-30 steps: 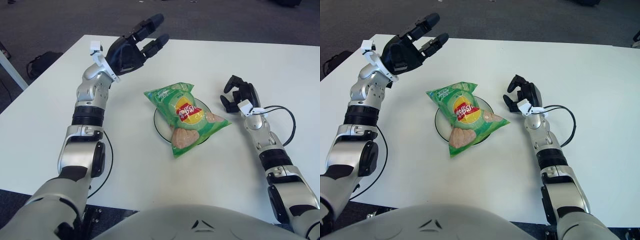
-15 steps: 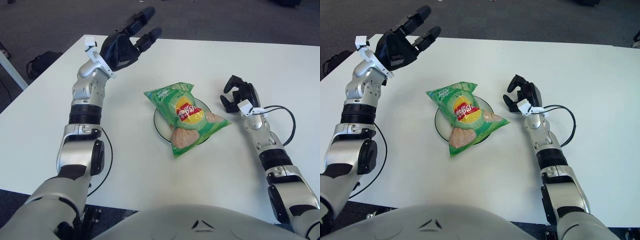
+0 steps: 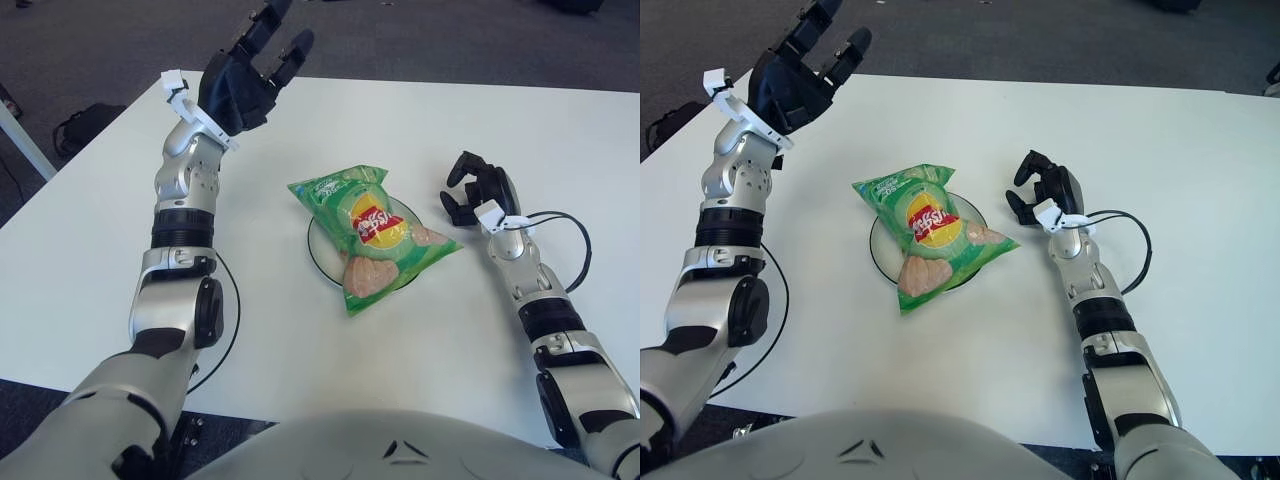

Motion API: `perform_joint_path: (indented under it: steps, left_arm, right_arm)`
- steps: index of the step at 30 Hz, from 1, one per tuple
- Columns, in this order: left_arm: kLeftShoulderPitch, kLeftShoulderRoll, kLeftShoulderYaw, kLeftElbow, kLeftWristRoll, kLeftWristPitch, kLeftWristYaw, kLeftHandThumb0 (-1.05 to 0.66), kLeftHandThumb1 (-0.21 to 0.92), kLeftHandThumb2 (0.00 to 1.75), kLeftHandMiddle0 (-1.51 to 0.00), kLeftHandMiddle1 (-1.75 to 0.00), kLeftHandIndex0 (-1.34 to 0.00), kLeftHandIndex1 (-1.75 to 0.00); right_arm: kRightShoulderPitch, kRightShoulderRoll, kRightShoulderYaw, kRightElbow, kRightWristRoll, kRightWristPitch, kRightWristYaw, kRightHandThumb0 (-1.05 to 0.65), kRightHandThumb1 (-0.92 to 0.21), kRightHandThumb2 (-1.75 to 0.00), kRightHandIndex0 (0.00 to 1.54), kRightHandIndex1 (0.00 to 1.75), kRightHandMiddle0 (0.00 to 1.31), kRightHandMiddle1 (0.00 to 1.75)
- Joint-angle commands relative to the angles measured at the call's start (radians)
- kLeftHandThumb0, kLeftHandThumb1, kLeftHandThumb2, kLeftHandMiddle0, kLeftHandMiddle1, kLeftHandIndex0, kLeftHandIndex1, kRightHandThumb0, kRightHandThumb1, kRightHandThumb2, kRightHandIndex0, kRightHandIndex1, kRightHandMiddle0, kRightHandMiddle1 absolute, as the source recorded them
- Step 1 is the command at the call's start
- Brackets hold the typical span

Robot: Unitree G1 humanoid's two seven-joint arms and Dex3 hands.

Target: Put the snack into the plate.

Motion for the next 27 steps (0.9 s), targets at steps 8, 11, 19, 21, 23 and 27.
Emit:
perform_joint_path:
  steps: [8, 11, 19, 21, 23, 27]
  left_arm:
    - [-0.015, 0.002, 0.019, -0.005, 0.092, -0.069, 0.172, 0.00, 0.28, 1.53, -0.02, -0.04, 0.00, -0.10]
    - [-0.008, 0.000, 0.019, -0.009, 0.119, -0.095, 0.215, 0.02, 0.26, 1.56, -0.02, -0.04, 0.00, -0.14]
    - [0.036, -0.033, -0.005, -0.005, 0.295, -0.307, 0.405, -0.50, 0.55, 0.96, -0.09, -0.09, 0.00, -0.30]
    - [0.040, -0.042, -0.011, 0.002, 0.350, -0.361, 0.475, -0.59, 0.68, 0.80, -0.14, -0.27, 0.00, -0.36]
    - [0.039, -0.045, -0.014, 0.013, 0.376, -0.390, 0.512, -0.61, 0.72, 0.74, -0.13, -0.43, 0.00, -0.42]
    - [0.078, -0.072, -0.028, 0.045, 0.502, -0.500, 0.673, -0.59, 0.76, 0.74, -0.16, -0.69, 0.00, -0.60]
  right_arm:
    - [0.086, 0.015, 0.028, 0.072, -0.023, 0.057, 0.025, -0.52, -0.22, -1.43, 1.28, 1.75, 0.69, 1.75]
    - [0.086, 0.014, 0.029, 0.072, -0.024, 0.053, 0.023, -0.52, -0.22, -1.43, 1.27, 1.75, 0.69, 1.75]
    - [0.085, 0.016, 0.026, 0.073, -0.013, 0.054, 0.035, -0.52, -0.22, -1.43, 1.27, 1.75, 0.69, 1.75]
    - [0.085, 0.016, 0.027, 0.073, -0.013, 0.055, 0.036, -0.52, -0.22, -1.43, 1.28, 1.75, 0.69, 1.75]
    - [0.085, 0.016, 0.027, 0.073, -0.014, 0.055, 0.036, -0.52, -0.22, -1.43, 1.28, 1.75, 0.69, 1.75]
    - [0.085, 0.017, 0.028, 0.070, -0.017, 0.062, 0.033, -0.52, -0.22, -1.43, 1.28, 1.75, 0.69, 1.75]
